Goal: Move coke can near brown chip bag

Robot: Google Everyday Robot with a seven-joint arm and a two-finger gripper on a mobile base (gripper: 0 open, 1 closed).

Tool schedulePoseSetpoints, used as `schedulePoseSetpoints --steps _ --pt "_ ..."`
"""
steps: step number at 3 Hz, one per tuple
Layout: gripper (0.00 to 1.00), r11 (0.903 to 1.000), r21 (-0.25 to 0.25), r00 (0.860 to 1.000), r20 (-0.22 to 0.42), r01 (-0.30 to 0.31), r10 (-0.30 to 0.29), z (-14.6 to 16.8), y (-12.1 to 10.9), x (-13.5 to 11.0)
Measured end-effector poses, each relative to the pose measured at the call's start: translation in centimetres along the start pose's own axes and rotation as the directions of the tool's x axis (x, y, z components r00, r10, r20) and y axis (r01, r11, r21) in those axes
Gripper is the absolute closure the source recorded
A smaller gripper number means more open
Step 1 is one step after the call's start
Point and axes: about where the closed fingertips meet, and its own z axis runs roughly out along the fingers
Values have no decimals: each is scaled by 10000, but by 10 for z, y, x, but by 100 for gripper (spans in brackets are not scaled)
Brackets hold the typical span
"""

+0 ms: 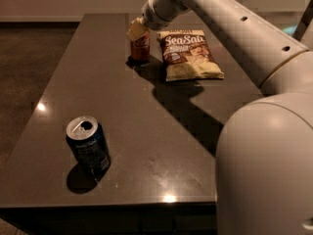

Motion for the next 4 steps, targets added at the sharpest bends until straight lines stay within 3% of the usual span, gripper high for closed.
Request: schedulePoseSetpoints --steps 2,4 --pt "59 9983 575 9999 123 36 -43 -8 -15 15" --pt "12 9987 504 10000 52 45 -48 -2 -12 17"
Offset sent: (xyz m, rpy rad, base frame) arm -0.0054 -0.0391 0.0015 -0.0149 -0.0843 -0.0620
